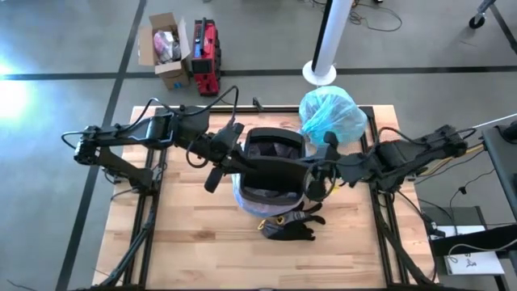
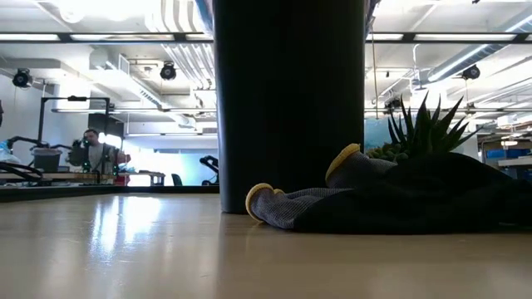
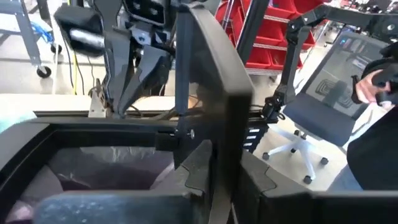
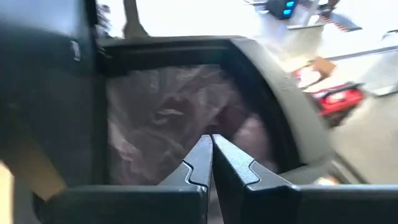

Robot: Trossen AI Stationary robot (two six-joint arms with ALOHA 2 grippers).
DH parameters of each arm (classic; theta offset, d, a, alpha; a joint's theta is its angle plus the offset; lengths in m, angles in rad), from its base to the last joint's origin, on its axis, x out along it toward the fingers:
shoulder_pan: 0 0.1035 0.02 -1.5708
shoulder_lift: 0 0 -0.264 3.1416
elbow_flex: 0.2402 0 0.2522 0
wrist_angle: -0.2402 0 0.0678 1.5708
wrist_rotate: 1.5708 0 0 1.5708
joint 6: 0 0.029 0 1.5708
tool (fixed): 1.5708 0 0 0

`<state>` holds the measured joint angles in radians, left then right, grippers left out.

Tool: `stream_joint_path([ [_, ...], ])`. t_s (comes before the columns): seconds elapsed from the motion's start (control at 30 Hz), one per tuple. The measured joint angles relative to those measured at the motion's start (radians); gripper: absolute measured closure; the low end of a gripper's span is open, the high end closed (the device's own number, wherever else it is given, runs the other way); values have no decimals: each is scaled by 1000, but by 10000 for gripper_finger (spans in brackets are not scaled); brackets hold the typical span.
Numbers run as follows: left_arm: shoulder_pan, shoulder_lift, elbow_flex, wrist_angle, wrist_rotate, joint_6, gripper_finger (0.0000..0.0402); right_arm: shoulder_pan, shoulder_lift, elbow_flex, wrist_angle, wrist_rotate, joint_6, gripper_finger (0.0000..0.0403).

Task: Place trash/remove bag and relplace
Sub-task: Put the trash bin lid on the trash bin

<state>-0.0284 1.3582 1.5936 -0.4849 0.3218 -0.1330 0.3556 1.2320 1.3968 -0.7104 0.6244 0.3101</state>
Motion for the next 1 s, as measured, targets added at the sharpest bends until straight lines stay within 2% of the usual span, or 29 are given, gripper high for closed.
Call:
stream_joint_path([
  [0.1,-1,-10,0,-10,-5,-8,349,-27,0,-68,118,-82,4,403],
  [0.2,-1,-32,0,-35,-55,-9,313,-46,0,-142,205,-144,4,403],
  [0.43,0,-117,0,-127,-82,-12,221,-64,-8,-243,331,-176,43,403],
  [0.5,-1,-148,0,-152,-138,-11,202,-64,-6,-236,338,-177,39,403],
  [0.57,-1,-169,0,-198,-260,-12,191,-64,-5,-215,326,-182,26,403],
  [0.63,-1,-177,-6,-246,-393,-13,186,-64,0,-192,319,-185,3,403],
  [0.7,1,-179,-30,-265,-463,-16,188,-64,3,-173,307,-191,-17,403],
  [0.83,-1,-181,-137,-182,-460,-24,205,-67,-1,-134,315,-186,-26,403],
  [1.0,1,-178,-349,-23,-439,-70,235,-67,0,-127,312,-185,-22,403],
])
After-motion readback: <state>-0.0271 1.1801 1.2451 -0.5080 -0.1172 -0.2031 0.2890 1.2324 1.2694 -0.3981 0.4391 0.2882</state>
